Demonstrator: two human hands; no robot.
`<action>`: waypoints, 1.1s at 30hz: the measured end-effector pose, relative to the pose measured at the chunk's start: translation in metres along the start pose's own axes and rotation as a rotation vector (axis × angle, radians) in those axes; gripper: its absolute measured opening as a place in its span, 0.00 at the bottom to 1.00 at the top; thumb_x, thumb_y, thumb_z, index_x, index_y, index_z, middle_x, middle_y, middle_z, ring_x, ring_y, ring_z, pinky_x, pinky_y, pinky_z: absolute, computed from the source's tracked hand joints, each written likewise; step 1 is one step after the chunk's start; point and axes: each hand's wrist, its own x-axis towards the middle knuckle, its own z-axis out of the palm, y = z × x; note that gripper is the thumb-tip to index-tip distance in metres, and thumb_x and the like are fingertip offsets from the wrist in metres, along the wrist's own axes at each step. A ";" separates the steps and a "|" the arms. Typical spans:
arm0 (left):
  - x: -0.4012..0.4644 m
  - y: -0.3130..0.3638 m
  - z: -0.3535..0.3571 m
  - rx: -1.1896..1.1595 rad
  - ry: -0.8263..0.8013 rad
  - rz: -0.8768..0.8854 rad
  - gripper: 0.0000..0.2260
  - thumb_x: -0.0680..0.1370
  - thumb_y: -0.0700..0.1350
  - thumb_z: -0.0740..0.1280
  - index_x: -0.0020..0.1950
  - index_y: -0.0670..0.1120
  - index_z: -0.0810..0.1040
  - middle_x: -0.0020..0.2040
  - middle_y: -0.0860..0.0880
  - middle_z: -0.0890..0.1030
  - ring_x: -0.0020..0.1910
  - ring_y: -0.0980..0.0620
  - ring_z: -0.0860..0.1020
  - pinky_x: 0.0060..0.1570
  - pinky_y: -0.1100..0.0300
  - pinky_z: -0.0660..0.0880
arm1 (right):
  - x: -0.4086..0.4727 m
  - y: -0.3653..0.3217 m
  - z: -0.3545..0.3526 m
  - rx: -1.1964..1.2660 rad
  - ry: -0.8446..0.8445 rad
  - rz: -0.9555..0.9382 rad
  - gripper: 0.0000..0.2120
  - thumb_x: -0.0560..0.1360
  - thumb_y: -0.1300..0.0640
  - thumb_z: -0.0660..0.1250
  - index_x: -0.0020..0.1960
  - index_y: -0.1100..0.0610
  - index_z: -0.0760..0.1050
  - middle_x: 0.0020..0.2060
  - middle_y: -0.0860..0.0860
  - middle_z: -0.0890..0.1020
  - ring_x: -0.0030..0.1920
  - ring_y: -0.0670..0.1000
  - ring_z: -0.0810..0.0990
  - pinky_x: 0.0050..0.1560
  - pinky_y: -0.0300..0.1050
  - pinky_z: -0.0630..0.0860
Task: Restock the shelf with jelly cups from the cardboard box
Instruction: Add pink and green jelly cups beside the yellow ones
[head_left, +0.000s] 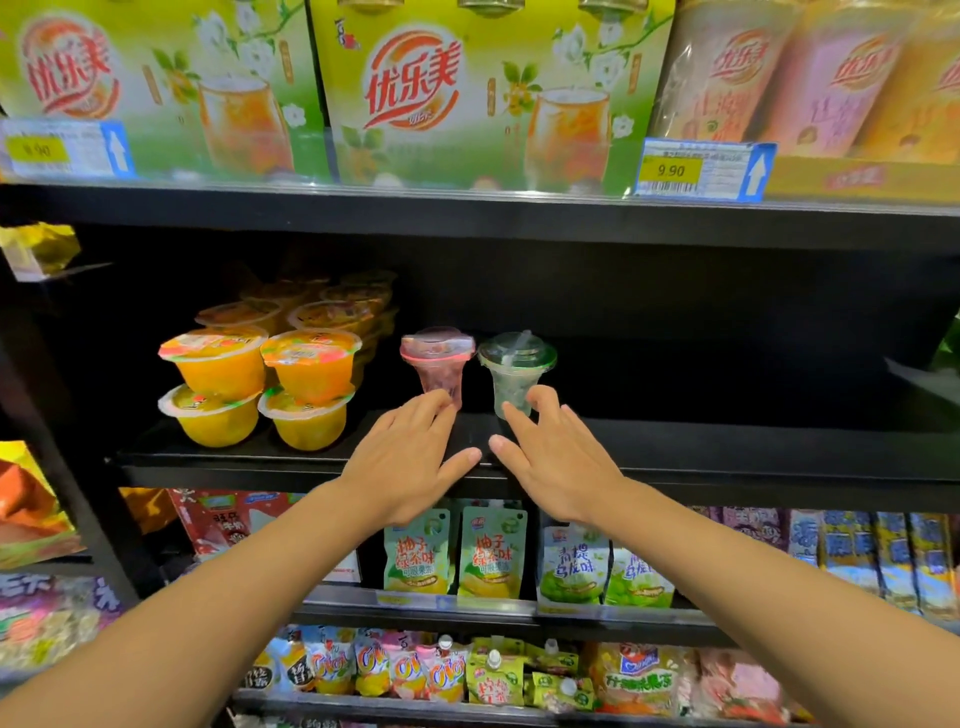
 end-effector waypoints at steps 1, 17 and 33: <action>0.003 0.000 -0.002 -0.010 -0.008 -0.001 0.38 0.77 0.68 0.42 0.76 0.44 0.65 0.75 0.48 0.64 0.73 0.49 0.64 0.70 0.52 0.66 | 0.003 0.001 -0.001 -0.002 -0.007 -0.002 0.28 0.84 0.40 0.48 0.77 0.54 0.61 0.73 0.56 0.58 0.69 0.58 0.66 0.73 0.53 0.60; 0.041 -0.004 -0.008 -0.018 -0.197 -0.131 0.27 0.82 0.64 0.53 0.70 0.47 0.70 0.69 0.45 0.70 0.65 0.45 0.70 0.63 0.51 0.69 | 0.054 0.019 0.006 -0.038 -0.096 0.032 0.28 0.82 0.37 0.49 0.75 0.53 0.65 0.76 0.58 0.55 0.63 0.62 0.75 0.64 0.57 0.71; 0.085 -0.029 0.014 -0.165 -0.184 -0.223 0.29 0.82 0.61 0.54 0.81 0.53 0.53 0.78 0.53 0.53 0.76 0.47 0.57 0.74 0.50 0.59 | 0.112 0.042 0.015 0.045 -0.148 -0.018 0.29 0.82 0.40 0.55 0.79 0.48 0.54 0.74 0.52 0.51 0.73 0.58 0.61 0.75 0.53 0.59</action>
